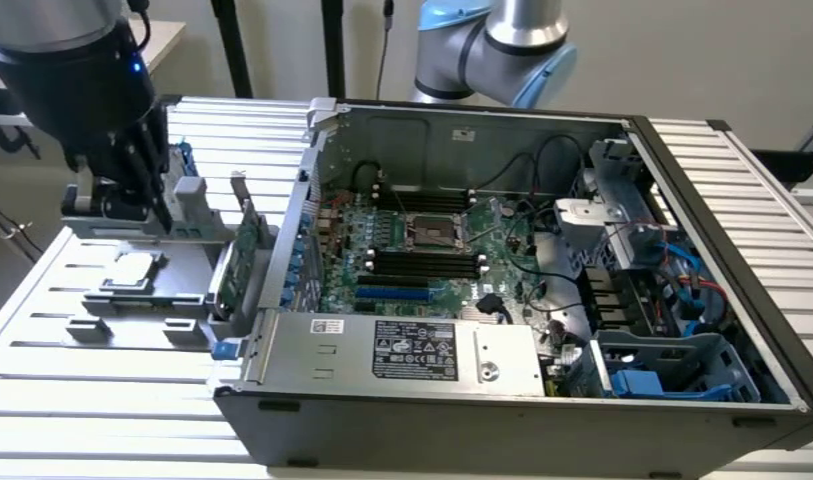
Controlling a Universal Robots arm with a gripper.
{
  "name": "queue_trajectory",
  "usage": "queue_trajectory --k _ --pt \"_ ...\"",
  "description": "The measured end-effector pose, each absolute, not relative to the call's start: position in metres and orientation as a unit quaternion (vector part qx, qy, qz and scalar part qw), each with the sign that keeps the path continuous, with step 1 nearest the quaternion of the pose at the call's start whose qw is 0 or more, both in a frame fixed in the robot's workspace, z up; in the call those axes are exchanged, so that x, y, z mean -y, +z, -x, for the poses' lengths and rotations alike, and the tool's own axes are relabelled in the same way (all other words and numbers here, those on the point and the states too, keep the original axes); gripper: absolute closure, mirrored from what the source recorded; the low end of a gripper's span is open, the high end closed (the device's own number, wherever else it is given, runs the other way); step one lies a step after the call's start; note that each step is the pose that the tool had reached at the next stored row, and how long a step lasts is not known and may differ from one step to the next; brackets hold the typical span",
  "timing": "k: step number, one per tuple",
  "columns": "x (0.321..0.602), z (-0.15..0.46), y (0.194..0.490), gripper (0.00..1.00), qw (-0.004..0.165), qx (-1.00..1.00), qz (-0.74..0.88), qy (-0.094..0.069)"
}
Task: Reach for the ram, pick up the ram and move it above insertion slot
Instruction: 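Pick up the ram and move it above insertion slot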
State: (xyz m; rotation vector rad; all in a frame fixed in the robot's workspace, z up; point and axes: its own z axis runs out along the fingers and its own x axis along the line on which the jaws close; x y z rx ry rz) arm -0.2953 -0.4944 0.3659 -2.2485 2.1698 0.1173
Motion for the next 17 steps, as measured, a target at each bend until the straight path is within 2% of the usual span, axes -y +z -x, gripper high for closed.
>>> queue_trajectory --k 6,17 --pt "0.494 0.271 0.389 0.87 0.008 -0.693 0.72 0.04" --pt "0.492 0.221 0.391 0.87 0.012 -0.693 0.72 0.044"
